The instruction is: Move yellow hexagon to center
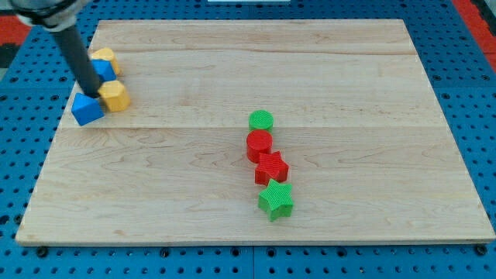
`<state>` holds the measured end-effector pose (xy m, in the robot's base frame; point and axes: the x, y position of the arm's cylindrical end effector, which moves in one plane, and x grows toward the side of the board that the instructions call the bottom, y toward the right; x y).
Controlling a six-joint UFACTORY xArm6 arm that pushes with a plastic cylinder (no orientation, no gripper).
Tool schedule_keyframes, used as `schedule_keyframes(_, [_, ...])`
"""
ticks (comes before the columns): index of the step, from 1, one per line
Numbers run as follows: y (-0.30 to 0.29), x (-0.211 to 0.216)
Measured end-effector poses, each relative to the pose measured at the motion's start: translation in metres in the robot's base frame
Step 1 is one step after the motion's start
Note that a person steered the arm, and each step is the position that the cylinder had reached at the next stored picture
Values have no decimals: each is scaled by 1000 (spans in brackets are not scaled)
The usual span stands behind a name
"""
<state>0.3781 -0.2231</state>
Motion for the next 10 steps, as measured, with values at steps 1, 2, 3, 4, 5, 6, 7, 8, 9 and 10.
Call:
schedule_keyframes(1, [69,-6])
schedule_keyframes(2, [143,-9])
schedule_keyframes(3, [115,-9])
schedule_keyframes(4, [65,-4])
schedule_keyframes(5, [72,34])
schedule_keyframes(6, [120,50])
schedule_keyframes(7, [200,21])
schedule_keyframes(8, [286,7])
schedule_keyframes(9, [260,12])
schedule_keyframes(10, [192,24])
